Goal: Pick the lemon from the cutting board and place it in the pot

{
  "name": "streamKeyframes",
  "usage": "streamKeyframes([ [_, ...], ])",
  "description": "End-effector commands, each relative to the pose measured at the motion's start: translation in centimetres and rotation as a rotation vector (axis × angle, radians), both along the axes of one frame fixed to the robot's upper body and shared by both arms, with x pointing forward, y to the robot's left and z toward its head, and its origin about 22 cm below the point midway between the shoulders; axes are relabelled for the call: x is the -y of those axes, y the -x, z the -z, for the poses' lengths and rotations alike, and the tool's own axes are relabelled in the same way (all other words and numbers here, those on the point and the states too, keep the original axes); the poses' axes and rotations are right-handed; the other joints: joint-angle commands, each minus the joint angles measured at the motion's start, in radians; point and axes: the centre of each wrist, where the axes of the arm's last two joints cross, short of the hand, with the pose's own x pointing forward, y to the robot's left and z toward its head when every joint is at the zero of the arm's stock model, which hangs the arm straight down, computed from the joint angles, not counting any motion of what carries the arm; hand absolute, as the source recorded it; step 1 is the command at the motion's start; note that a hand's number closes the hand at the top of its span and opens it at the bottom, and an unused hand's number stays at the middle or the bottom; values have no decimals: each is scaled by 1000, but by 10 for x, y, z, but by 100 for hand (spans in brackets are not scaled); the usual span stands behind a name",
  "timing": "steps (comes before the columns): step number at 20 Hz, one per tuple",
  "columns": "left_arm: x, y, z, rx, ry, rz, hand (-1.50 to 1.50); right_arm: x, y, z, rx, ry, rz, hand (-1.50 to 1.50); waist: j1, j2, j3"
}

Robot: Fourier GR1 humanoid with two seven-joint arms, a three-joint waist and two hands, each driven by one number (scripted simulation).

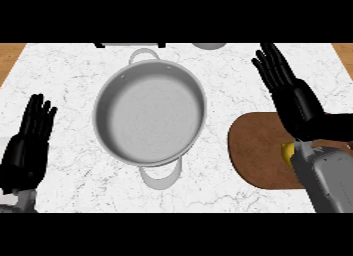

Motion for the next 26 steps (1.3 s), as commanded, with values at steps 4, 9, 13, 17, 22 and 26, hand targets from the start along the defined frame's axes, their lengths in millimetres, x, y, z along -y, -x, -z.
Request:
streamKeyframes([
  [4,9,2,37,-253,-87,176,0,50,34,56,-240,242,-197,150,-39,-9,4],
  [9,18,16,55,-406,-84,264,0,104,31,31,129,445,251,-150,-93,-16,9],
  [13,22,8,51,-426,-72,332,0,108,66,70,264,130,248,-150,-59,-16,7],
  [17,25,5,45,-443,-96,380,0,152,94,33,300,188,175,-150,-13,-21,3],
  [22,36,6,69,-444,-82,371,0,168,102,11,3,443,134,-150,-14,-19,1],
  [26,55,-20,44,-425,-79,385,0,145,92,-12,-121,443,123,-150,0,-18,2],
])
